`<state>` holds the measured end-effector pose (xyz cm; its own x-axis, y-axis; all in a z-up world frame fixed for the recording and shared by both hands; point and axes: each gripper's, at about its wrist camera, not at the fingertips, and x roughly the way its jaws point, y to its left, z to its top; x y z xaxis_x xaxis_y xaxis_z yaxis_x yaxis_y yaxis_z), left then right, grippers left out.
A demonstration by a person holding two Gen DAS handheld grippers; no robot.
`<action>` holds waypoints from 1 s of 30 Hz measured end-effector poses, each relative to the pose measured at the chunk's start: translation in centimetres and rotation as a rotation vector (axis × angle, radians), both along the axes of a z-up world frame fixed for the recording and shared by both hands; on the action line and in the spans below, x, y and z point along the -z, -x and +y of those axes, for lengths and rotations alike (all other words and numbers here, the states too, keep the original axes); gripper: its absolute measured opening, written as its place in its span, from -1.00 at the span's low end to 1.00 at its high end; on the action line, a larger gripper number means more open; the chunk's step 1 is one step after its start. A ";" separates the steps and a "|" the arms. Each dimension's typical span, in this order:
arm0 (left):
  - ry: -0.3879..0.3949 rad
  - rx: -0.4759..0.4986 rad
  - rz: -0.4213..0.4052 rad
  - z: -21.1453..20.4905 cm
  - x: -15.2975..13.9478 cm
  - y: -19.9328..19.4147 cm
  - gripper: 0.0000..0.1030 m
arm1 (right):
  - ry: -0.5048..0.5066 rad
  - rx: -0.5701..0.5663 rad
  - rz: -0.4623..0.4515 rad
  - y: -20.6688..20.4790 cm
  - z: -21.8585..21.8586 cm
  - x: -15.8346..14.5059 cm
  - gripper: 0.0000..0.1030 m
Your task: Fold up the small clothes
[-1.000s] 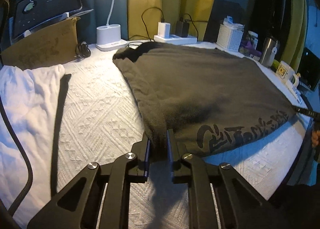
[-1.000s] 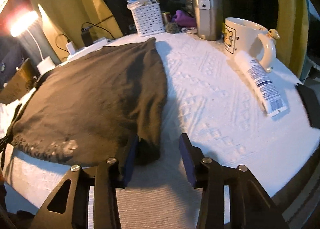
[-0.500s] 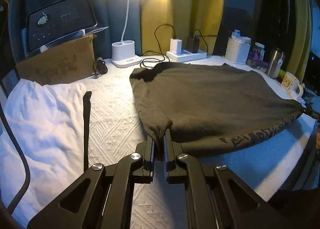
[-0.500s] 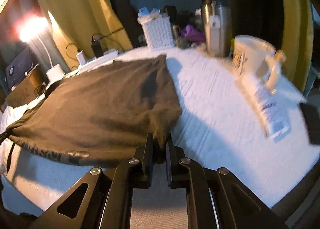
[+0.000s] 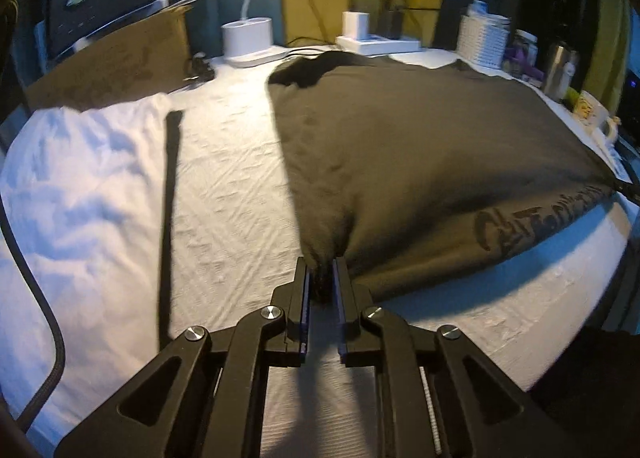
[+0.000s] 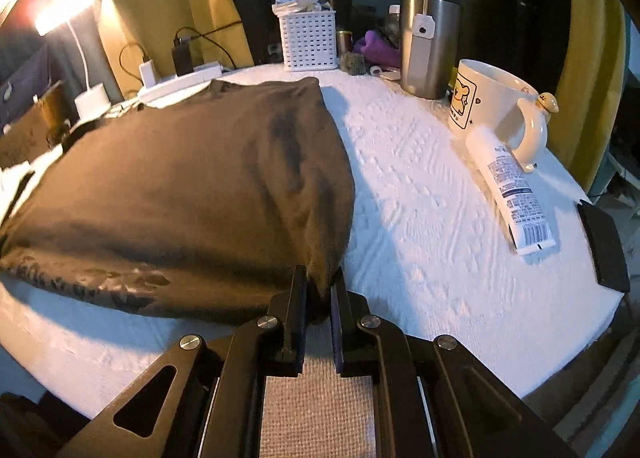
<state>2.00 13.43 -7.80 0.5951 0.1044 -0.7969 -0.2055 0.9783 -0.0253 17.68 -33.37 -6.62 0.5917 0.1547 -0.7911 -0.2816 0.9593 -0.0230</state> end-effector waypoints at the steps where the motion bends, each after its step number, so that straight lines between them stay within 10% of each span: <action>1: -0.003 -0.018 0.012 0.5 0.2 0.3 -0.76 | 0.018 0.000 -0.002 0.1 0.1 0.0 -0.82; 4: -0.030 -0.073 0.047 1.9 0.6 0.9 -0.75 | 0.031 -0.006 0.007 -0.1 -0.1 0.0 -0.76; 9: -0.047 -0.139 0.056 3.5 -0.4 1.6 -0.75 | 0.066 0.064 0.010 -0.2 -1.3 -0.8 -0.01; 30: -0.010 0.049 -0.014 -0.5 -2.9 -12.7 -0.48 | 0.083 0.056 -0.053 -7.3 3.2 -4.7 0.00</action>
<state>14.74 12.95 -4.93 0.6108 0.0832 -0.7874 -0.1573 0.9874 -0.0177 25.02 -30.21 -1.93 0.6391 0.0558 -0.7671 -0.2239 0.9677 -0.1161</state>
